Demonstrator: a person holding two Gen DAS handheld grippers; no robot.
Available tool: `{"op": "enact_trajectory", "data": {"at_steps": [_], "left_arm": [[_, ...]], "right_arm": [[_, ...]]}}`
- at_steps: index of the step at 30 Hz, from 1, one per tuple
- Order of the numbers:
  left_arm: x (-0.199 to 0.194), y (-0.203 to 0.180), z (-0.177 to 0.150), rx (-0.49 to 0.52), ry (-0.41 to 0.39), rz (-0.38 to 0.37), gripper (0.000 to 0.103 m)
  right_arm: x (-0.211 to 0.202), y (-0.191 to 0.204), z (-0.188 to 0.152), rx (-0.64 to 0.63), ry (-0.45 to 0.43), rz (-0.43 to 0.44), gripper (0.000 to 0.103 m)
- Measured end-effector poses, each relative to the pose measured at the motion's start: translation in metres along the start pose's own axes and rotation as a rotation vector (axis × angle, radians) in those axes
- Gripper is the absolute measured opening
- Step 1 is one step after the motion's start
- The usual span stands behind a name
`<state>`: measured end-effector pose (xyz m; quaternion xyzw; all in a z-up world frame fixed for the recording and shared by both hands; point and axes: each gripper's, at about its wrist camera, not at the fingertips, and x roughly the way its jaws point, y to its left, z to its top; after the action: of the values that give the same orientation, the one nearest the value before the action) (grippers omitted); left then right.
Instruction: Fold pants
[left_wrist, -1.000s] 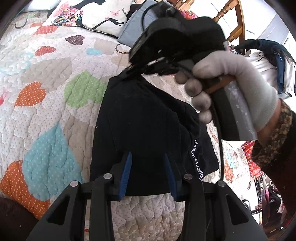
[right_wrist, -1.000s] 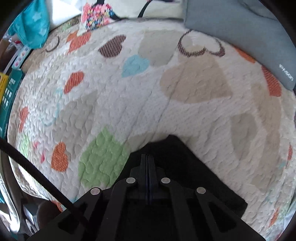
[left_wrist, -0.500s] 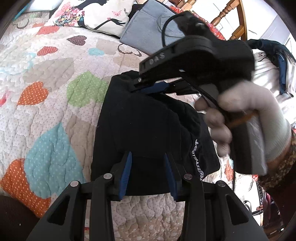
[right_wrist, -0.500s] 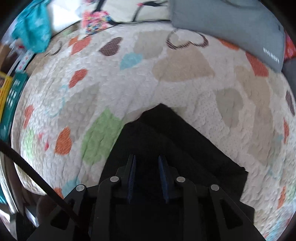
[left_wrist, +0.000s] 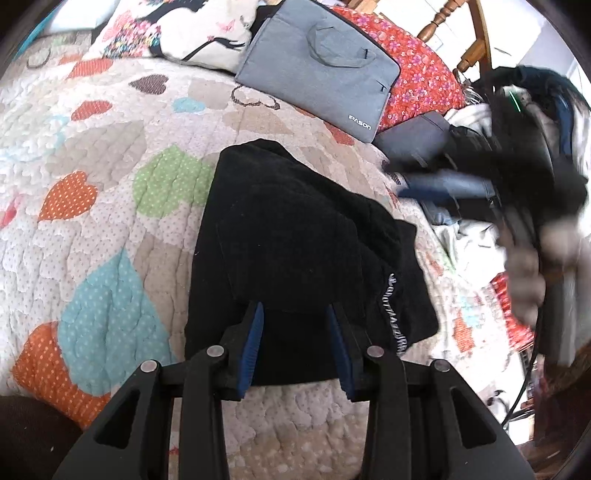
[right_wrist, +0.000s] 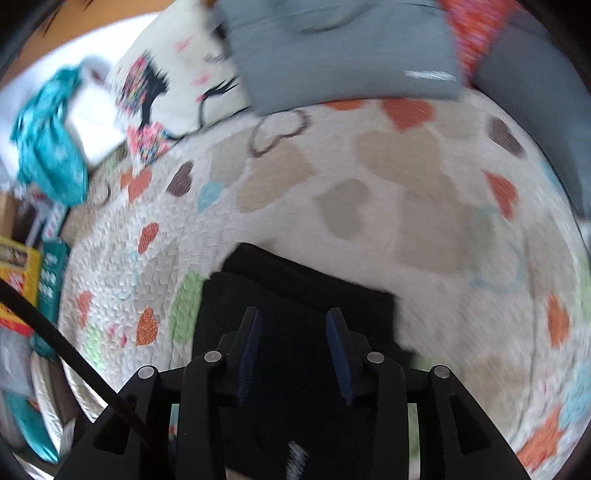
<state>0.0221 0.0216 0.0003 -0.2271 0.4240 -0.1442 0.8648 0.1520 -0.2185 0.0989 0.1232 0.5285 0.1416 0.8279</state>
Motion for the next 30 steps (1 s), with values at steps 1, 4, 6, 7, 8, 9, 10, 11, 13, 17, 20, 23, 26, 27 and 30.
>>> {"op": "enact_trajectory", "data": {"at_steps": [1,4,6,7,8,9,10,11,13,17,20,23,26,27,30], "left_arm": [[-0.006,0.002,0.004,-0.018,0.006,-0.012,0.036],[-0.029,0.005,0.018,-0.044,-0.016,-0.023,0.036],[-0.045,0.009,0.035,-0.057,-0.043,-0.022,0.036],[-0.047,0.011,0.042,-0.061,-0.043,-0.019,0.036],[-0.047,0.013,0.052,-0.064,-0.038,-0.008,0.036],[-0.045,0.013,0.061,-0.062,-0.025,0.008,0.036],[-0.04,0.015,0.072,-0.054,-0.006,0.032,0.036],[-0.033,0.013,0.084,-0.036,0.015,0.055,0.036],[-0.017,0.01,0.107,0.017,0.04,0.116,0.036],[0.023,-0.004,0.141,0.096,0.098,0.211,0.036],[0.059,-0.02,0.159,0.16,0.138,0.26,0.036],[0.097,-0.026,0.169,0.187,0.208,0.303,0.036],[0.128,-0.019,0.175,0.19,0.271,0.357,0.036],[0.136,-0.015,0.175,0.189,0.284,0.373,0.036],[0.15,0.001,0.178,0.161,0.306,0.383,0.037]], "right_arm": [[-0.007,-0.014,-0.006,0.037,-0.008,0.011,0.046],[-0.025,-0.056,-0.027,0.141,-0.028,0.042,0.05],[-0.03,-0.076,-0.042,0.184,-0.035,0.053,0.051],[-0.032,-0.086,-0.05,0.199,-0.036,0.058,0.051],[-0.034,-0.095,-0.058,0.215,-0.035,0.067,0.051],[-0.033,-0.1,-0.064,0.229,-0.034,0.079,0.051],[-0.032,-0.105,-0.07,0.242,-0.033,0.094,0.051],[-0.031,-0.108,-0.075,0.251,-0.033,0.106,0.051],[-0.029,-0.114,-0.085,0.261,-0.03,0.135,0.052],[-0.026,-0.116,-0.097,0.247,-0.03,0.171,0.052],[-0.026,-0.117,-0.096,0.241,-0.052,0.207,0.052],[-0.031,-0.112,-0.074,0.223,-0.106,0.279,0.052],[-0.028,-0.101,-0.045,0.19,-0.12,0.317,0.053],[-0.025,-0.094,-0.032,0.168,-0.12,0.333,0.054],[-0.007,-0.074,-0.003,0.1,-0.09,0.378,0.056]]}}
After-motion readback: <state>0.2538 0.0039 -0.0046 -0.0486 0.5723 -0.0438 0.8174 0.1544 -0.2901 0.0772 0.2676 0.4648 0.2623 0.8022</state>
